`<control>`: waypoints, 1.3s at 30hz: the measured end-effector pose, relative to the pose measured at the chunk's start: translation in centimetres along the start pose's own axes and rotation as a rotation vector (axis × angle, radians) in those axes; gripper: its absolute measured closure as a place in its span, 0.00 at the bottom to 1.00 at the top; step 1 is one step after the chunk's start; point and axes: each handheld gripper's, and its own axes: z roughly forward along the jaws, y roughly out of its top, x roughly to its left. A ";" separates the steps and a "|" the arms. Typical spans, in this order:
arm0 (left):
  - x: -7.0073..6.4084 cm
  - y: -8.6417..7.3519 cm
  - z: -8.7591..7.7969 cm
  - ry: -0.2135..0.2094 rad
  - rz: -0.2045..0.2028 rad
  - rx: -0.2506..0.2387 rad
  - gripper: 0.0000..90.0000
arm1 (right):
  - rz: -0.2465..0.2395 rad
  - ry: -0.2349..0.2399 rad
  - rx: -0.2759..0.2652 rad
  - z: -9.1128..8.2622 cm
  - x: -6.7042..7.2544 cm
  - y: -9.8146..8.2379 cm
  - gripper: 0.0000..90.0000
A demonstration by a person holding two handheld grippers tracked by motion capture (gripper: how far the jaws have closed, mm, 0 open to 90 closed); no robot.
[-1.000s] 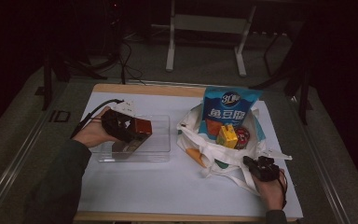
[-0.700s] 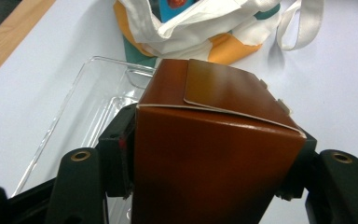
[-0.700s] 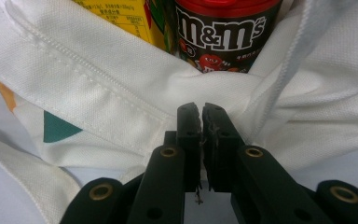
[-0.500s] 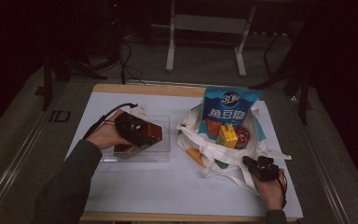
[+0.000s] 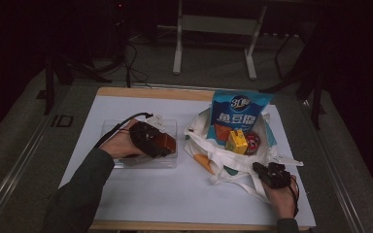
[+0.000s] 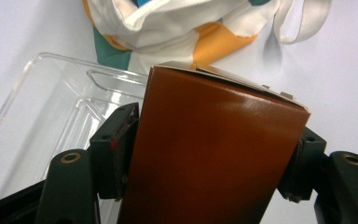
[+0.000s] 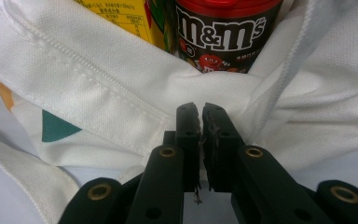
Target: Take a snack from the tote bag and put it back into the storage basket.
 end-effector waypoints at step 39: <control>-0.5 0.7 3.0 -0.022 -0.028 0.061 0.16 | -0.028 -0.026 0.007 0.0 0.3 0.1 0.93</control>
